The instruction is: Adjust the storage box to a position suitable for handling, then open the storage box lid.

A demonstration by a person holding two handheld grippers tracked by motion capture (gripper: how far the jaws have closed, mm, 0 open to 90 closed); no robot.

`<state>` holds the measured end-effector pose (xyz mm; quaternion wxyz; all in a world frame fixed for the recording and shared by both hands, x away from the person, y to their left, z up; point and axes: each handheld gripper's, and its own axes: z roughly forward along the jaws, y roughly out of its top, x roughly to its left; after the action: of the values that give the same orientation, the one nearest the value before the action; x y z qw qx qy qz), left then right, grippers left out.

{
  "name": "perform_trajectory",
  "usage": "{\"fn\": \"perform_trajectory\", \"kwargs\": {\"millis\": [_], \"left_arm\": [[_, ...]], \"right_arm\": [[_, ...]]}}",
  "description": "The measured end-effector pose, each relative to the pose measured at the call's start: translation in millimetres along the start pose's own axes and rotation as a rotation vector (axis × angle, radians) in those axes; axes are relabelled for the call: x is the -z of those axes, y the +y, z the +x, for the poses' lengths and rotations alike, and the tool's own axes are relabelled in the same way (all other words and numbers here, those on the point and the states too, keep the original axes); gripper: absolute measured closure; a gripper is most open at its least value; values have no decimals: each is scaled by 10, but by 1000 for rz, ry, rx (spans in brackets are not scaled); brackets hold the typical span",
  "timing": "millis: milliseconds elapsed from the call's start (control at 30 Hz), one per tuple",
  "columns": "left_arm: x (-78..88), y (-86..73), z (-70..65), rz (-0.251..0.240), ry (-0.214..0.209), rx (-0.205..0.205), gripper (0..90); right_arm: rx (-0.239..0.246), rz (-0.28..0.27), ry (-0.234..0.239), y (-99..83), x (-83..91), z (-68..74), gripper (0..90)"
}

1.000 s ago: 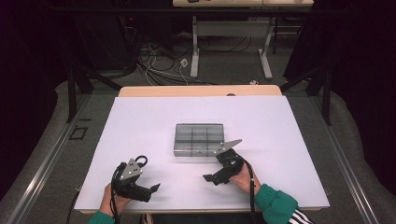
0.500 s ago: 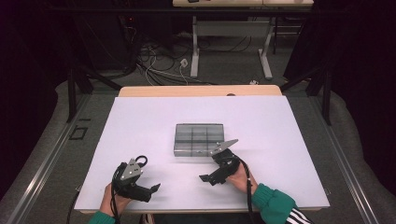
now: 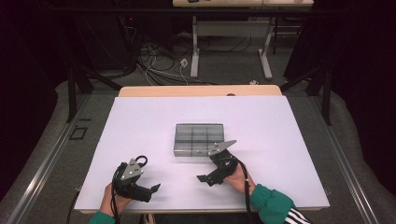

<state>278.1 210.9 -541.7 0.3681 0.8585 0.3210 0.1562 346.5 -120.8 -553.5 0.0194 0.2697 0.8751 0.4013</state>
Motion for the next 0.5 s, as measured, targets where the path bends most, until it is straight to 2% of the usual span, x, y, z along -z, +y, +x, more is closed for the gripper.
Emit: {"fn": "perform_trajectory", "kwargs": {"millis": [100,167,267,367,400,500], "left_arm": [[-15,-2,0,-7,0,3,0],[-18,-5,6,-9,-3,1,0],[-17,-7,8,-9,-3,2,0],[-14,-7,5,-9,-2,2,0],[-13,-7,4,-9,0,3,0],[-7,-6,6,-8,1,3,0]], "right_arm": [[-5,-1,-9,6,-11,12,30],[-13,-23,-22,11,-21,19,57],[-6,-23,-41,29,-7,28,160],[-31,-62,-59,35,-19,19,246],[-39,-52,-70,40,-11,17,287],[-60,-79,-91,35,-28,11,337]]}}
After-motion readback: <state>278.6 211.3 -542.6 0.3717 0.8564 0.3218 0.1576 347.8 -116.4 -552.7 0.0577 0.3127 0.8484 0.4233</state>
